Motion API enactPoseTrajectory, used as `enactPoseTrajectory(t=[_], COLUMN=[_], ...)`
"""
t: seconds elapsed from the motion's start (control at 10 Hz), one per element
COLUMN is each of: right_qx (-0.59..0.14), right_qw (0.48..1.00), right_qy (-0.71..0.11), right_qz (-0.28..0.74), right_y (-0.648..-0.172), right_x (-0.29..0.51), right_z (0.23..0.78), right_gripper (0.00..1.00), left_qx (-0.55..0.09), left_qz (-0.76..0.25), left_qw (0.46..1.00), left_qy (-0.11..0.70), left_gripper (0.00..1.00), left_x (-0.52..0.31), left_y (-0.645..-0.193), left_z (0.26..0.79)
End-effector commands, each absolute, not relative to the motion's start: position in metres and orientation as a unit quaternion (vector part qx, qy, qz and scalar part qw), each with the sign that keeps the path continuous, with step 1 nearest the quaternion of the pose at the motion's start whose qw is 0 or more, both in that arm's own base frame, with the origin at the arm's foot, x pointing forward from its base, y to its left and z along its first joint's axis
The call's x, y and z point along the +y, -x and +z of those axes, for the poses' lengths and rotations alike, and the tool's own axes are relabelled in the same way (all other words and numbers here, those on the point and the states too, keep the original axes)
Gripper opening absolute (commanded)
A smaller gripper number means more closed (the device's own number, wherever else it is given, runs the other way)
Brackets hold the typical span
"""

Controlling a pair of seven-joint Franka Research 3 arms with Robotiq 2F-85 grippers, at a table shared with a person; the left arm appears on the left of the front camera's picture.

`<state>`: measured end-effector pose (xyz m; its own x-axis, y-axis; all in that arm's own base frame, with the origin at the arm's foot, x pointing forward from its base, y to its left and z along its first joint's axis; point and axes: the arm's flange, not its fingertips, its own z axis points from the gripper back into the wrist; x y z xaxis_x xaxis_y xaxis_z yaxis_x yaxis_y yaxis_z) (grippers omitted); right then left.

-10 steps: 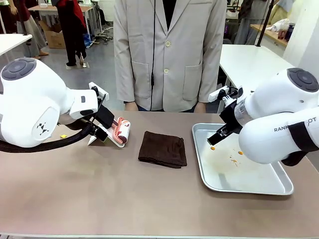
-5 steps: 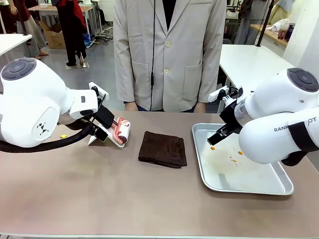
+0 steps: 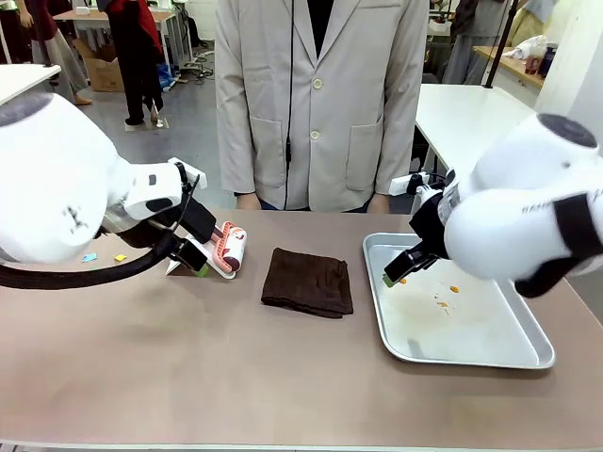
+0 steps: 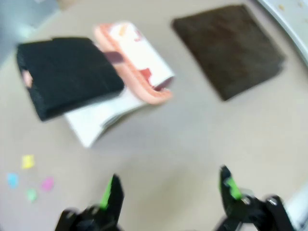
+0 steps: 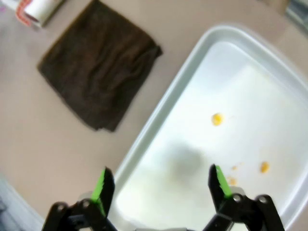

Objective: Clean the surface of the table.
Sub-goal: Hold the Lint Roller with your left hand and the towel with your right hand.

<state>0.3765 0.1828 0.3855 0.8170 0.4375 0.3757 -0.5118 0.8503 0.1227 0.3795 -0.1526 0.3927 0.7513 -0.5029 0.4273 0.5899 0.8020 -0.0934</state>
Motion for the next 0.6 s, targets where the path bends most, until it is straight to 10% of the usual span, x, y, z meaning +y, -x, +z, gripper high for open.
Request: enactPoseTrajectory(t=[0.0,0.5], right_qx=[-0.153,-0.167], right_qw=[0.941,0.876], right_qy=[-0.206,-0.431], right_qz=[0.220,0.135], right_y=[-0.373,-0.330], right_x=[0.164,0.066], right_z=[0.426,0.479], right_gripper=[1.00,1.00], left_qx=[-0.162,-0.249], left_qz=[-0.256,-0.209], left_qw=[0.935,0.850], left_qy=[0.183,0.414], left_gripper=[1.00,1.00], left_x=[-0.108,0.001], left_y=[-0.352,-0.296], left_z=[0.428,0.493])
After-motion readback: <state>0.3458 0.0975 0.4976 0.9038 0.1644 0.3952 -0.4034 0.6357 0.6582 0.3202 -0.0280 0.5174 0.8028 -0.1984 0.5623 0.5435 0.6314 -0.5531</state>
